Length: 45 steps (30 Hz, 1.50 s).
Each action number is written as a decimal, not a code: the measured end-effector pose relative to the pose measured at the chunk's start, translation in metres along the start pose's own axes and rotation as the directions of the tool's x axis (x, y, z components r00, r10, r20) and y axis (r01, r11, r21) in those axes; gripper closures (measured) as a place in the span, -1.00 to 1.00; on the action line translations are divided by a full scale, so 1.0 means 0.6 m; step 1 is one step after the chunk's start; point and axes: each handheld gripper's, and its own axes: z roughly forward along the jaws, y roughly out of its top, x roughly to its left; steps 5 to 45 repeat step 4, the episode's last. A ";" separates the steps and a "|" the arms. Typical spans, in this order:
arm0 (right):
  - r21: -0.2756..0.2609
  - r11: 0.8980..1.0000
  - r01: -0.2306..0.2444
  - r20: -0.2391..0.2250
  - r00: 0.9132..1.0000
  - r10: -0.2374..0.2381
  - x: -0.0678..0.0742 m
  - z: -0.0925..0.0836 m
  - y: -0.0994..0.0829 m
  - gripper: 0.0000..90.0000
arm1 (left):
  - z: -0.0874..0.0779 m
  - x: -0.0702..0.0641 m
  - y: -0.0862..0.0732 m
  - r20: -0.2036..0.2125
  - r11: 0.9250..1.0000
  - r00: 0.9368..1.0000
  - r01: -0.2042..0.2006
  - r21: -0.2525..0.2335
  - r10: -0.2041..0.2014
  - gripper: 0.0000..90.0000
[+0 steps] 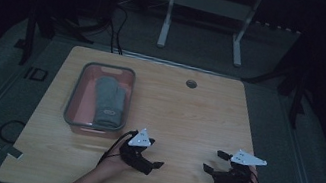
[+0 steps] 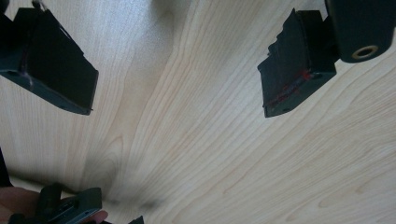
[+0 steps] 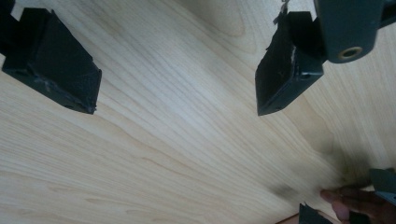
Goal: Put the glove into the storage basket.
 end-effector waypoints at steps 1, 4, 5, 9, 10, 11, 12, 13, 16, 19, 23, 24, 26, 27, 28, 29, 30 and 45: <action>-0.001 1.000 -0.004 -0.001 1.000 0.004 -0.001 0.000 0.000 -0.68 | 0.000 0.000 0.000 -0.001 1.000 1.000 0.000 -0.001 0.000 -0.74; 0.004 1.000 0.003 0.005 1.000 -0.003 0.000 0.002 0.000 -0.68 | 0.000 0.000 0.000 0.000 1.000 1.000 -0.005 0.001 0.005 -0.74; 0.004 1.000 0.003 0.005 1.000 -0.003 0.000 0.002 0.000 -0.68 | 0.000 0.000 0.000 0.000 1.000 1.000 -0.005 0.001 0.005 -0.74; 0.004 1.000 0.003 0.005 1.000 -0.003 0.000 0.002 0.000 -0.68 | 0.000 0.000 0.000 0.000 1.000 1.000 -0.005 0.001 0.005 -0.74; 0.004 1.000 0.003 0.005 1.000 -0.003 0.000 0.002 0.000 -0.68 | 0.000 0.000 0.000 0.000 1.000 1.000 -0.005 0.001 0.005 -0.74; 0.004 1.000 0.003 0.005 1.000 -0.003 0.000 0.002 0.000 -0.68 | 0.000 0.000 0.000 0.000 1.000 1.000 -0.005 0.001 0.005 -0.74; 0.004 1.000 0.003 0.005 1.000 -0.003 0.000 0.002 0.000 -0.68 | 0.000 0.000 0.000 0.000 1.000 1.000 -0.005 0.001 0.005 -0.74; 0.004 1.000 0.003 0.005 1.000 -0.003 0.000 0.002 0.000 -0.68 | 0.000 0.000 0.000 0.000 1.000 1.000 -0.005 0.001 0.005 -0.74; 0.004 1.000 0.003 0.005 1.000 -0.003 0.000 0.002 0.000 -0.68 | 0.000 0.000 0.000 0.000 1.000 1.000 -0.005 0.001 0.005 -0.74; 0.004 1.000 0.003 0.005 1.000 -0.003 0.000 0.002 0.000 -0.68 | 0.000 0.000 0.000 0.000 1.000 1.000 -0.005 0.001 0.005 -0.74; 0.004 1.000 0.003 0.005 1.000 -0.003 0.000 0.002 0.000 -0.68 | 0.000 0.000 0.000 0.000 1.000 1.000 -0.005 0.001 0.005 -0.74; 0.004 1.000 0.003 0.005 1.000 -0.003 0.000 0.002 0.000 -0.68 | 0.000 0.000 0.000 0.000 1.000 1.000 -0.005 0.001 0.005 -0.74; 0.004 1.000 0.003 0.005 1.000 -0.003 0.000 0.002 0.000 -0.68 | 0.000 0.000 0.000 0.000 1.000 1.000 -0.005 0.001 0.005 -0.74; 0.004 1.000 0.003 0.005 1.000 -0.003 0.000 0.002 0.000 -0.68 | 0.000 0.000 0.000 0.000 1.000 1.000 -0.005 0.001 0.005 -0.74; 0.004 1.000 0.003 0.005 1.000 -0.003 0.000 0.002 0.000 -0.68 | 0.000 0.000 0.000 0.000 1.000 1.000 -0.005 0.001 0.005 -0.74; 0.004 1.000 0.003 0.005 1.000 -0.003 0.000 0.002 0.000 -0.68 | 0.000 0.000 0.000 0.000 1.000 1.000 -0.005 0.001 0.005 -0.74; 0.004 1.000 0.003 0.005 1.000 -0.003 0.000 0.002 0.000 -0.68 | 0.000 0.000 0.000 0.000 1.000 1.000 -0.005 0.001 0.005 -0.74; 0.004 1.000 0.003 0.005 1.000 -0.003 0.000 0.002 0.000 -0.68 | 0.000 0.000 0.000 0.000 1.000 1.000 -0.005 0.001 0.005 -0.74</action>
